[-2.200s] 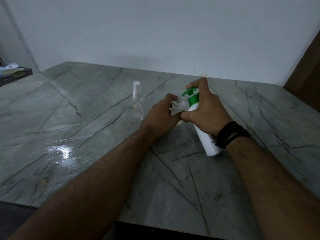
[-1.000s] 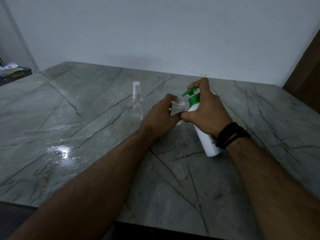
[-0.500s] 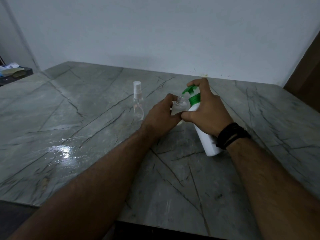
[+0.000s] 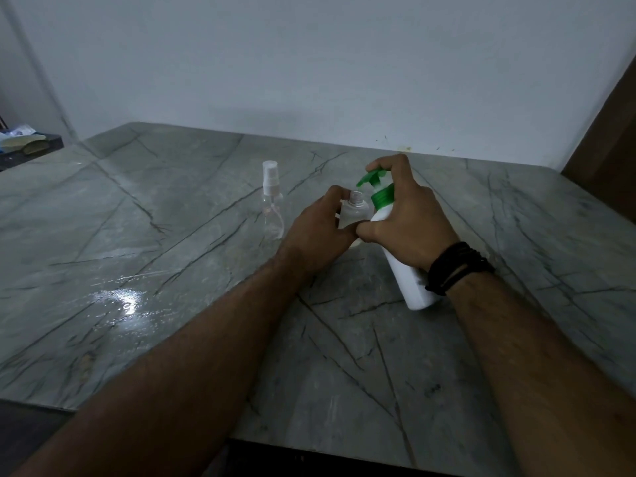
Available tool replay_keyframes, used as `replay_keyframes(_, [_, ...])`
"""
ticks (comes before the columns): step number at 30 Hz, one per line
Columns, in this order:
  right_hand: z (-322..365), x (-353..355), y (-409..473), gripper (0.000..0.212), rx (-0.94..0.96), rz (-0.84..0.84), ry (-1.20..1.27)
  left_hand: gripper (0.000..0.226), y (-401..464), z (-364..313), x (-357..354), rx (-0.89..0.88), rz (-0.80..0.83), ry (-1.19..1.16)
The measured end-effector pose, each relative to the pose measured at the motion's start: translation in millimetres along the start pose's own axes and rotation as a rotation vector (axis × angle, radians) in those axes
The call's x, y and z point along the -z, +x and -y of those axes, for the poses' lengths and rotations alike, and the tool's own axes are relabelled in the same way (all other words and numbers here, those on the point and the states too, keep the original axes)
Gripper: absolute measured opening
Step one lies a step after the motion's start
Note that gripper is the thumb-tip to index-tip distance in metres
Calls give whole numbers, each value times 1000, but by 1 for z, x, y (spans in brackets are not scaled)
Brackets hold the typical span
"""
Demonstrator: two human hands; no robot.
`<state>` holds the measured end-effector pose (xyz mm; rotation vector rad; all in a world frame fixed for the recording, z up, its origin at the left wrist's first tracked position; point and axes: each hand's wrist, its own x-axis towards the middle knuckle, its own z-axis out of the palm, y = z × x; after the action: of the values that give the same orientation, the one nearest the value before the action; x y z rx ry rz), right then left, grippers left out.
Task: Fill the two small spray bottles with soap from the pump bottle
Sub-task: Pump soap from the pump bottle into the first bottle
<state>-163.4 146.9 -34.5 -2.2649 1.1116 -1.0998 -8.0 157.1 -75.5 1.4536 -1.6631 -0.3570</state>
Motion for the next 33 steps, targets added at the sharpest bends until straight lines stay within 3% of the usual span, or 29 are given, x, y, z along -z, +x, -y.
replay_keyframes(33, [-1,0,1,74,14,-6,3,47,1,2,-1,4,-4,-5])
